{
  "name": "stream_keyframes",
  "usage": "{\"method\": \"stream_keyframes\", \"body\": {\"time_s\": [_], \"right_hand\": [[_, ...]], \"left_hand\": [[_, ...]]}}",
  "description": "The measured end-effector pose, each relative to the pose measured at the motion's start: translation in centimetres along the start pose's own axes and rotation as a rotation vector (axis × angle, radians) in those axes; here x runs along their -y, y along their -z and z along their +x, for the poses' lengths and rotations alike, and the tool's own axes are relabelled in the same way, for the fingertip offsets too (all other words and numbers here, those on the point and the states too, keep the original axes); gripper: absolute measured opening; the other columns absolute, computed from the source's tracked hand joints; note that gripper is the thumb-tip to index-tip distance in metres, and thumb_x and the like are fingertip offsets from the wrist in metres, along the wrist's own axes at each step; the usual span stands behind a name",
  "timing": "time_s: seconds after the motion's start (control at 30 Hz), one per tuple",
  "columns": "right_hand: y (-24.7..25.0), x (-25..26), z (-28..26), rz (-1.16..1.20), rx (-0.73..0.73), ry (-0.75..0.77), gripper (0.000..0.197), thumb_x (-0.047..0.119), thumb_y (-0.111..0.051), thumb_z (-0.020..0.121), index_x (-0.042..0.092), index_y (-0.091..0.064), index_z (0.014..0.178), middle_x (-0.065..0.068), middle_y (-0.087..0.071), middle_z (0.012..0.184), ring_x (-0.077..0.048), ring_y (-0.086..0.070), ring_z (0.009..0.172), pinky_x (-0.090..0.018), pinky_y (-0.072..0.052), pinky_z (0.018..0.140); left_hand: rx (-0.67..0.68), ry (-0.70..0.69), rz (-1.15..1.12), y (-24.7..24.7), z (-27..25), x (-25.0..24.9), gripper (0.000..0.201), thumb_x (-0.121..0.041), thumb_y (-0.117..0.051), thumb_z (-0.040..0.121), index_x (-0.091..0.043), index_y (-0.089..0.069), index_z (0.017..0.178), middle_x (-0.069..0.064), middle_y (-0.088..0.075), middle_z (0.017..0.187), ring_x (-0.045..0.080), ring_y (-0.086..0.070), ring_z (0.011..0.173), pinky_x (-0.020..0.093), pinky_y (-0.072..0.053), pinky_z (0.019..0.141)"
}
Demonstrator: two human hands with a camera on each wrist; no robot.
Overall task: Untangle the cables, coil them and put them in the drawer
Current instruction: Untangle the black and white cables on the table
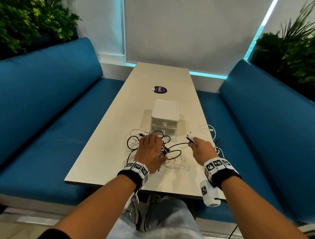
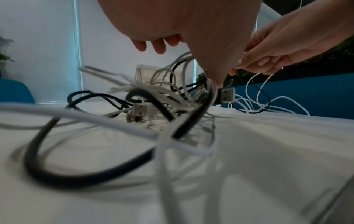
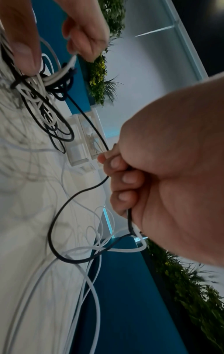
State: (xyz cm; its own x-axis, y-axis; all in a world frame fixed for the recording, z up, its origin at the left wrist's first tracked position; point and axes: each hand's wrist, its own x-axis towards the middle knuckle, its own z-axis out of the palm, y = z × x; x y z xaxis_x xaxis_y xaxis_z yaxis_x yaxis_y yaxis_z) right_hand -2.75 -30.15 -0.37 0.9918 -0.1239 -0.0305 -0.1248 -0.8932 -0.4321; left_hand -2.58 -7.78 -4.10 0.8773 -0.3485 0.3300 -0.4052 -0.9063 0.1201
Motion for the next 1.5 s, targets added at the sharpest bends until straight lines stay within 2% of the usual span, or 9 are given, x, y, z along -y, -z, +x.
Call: {"method": "stream_keyframes", "body": {"time_s": [0.13,0.27,0.37,0.5,0.7,1.03,1.23,1.37,1.5], "right_hand": [[-0.7,0.4,-0.1,-0.008,0.02,-0.011,0.023,0.033,-0.042,0.101,0.014,-0.056,0.101,-0.019,-0.062,0.093,-0.034,-0.054,0.078,-0.035,-0.042,0.066],[-1.3,1.0,-0.6,-0.036,0.048,-0.013,0.025,0.033,-0.04,0.101,0.014,-0.055,0.105,-0.019,-0.062,0.096,-0.038,-0.059,0.087,-0.035,-0.045,0.07],[-1.5,1.4,-1.0,-0.05,0.066,0.003,0.025,0.032,-0.04,0.101,0.012,-0.054,0.105,-0.018,-0.062,0.097,-0.038,-0.059,0.088,-0.035,-0.044,0.069],[-1.6,1.4,-1.1,-0.089,0.066,-0.005,0.026,0.032,-0.038,0.101,0.012,-0.053,0.107,-0.018,-0.062,0.099,-0.037,-0.06,0.089,-0.036,-0.046,0.071],[-1.6,0.6,-0.9,-0.122,0.068,-0.042,0.026,0.031,-0.038,0.101,0.011,-0.054,0.109,-0.018,-0.063,0.102,-0.037,-0.06,0.091,-0.033,-0.041,0.069],[-1.8,0.0,-0.9,-0.15,0.058,-0.062,0.026,0.031,-0.037,0.101,0.012,-0.053,0.11,-0.016,-0.063,0.101,-0.035,-0.061,0.091,-0.032,-0.039,0.068],[-2.0,0.4,-1.1,-0.183,0.063,-0.042,0.026,0.032,-0.035,0.102,0.013,-0.052,0.108,-0.015,-0.062,0.101,-0.035,-0.061,0.091,-0.033,-0.041,0.069],[-2.3,0.6,-1.3,-0.202,0.055,-0.034,0.026,0.031,-0.036,0.102,0.012,-0.052,0.109,-0.017,-0.062,0.102,-0.036,-0.061,0.091,-0.033,-0.042,0.07],[-2.4,0.5,-1.6,-0.229,0.055,-0.032,0.027,0.031,-0.036,0.102,0.011,-0.051,0.111,-0.017,-0.062,0.103,-0.037,-0.062,0.092,-0.034,-0.045,0.071]], "left_hand": [[0.07,-0.067,0.167,0.2,-0.1,0.9,0.044,-0.062,-0.051,0.087,-0.022,-0.062,0.102,0.001,-0.06,0.106,0.027,-0.047,0.106,0.043,-0.031,0.091],[0.175,-0.106,0.123,0.2,-0.8,1.0,0.048,-0.062,-0.051,0.086,-0.026,-0.052,0.119,0.0,-0.062,0.113,0.025,-0.055,0.109,0.046,-0.031,0.099],[0.26,-0.139,0.018,-0.1,-1.3,1.0,0.047,-0.048,-0.057,0.089,-0.023,-0.043,0.126,0.004,-0.058,0.119,0.029,-0.058,0.109,0.042,-0.039,0.095],[0.339,-0.159,-0.111,0.0,-0.8,1.5,0.032,-0.026,-0.055,0.095,-0.019,-0.051,0.126,0.008,-0.063,0.116,0.035,-0.062,0.099,0.038,-0.047,0.075],[0.352,-0.176,-0.18,0.0,0.8,2.6,0.032,-0.018,-0.057,0.095,-0.027,-0.059,0.127,0.002,-0.063,0.119,0.028,-0.063,0.102,0.036,-0.052,0.079],[0.292,-0.146,-0.122,1.9,1.9,1.3,0.048,-0.051,-0.065,0.088,-0.017,-0.054,0.119,0.002,-0.038,0.125,0.03,-0.061,0.083,0.041,-0.054,0.07],[0.264,-0.146,-0.298,2.2,1.5,2.1,0.046,-0.045,-0.073,0.083,-0.022,-0.054,0.118,-0.004,-0.032,0.131,0.021,-0.055,0.099,0.029,-0.049,0.077],[0.256,-0.126,-0.203,2.9,0.8,2.6,0.065,-0.062,-0.078,0.064,-0.018,-0.047,0.101,-0.002,-0.037,0.114,0.017,-0.038,0.098,0.03,-0.041,0.082],[0.502,-0.057,-0.067,4.0,-0.3,3.1,0.072,-0.072,-0.073,0.064,-0.018,-0.046,0.103,-0.001,-0.053,0.098,0.021,-0.051,0.087,0.032,-0.042,0.071]]}}
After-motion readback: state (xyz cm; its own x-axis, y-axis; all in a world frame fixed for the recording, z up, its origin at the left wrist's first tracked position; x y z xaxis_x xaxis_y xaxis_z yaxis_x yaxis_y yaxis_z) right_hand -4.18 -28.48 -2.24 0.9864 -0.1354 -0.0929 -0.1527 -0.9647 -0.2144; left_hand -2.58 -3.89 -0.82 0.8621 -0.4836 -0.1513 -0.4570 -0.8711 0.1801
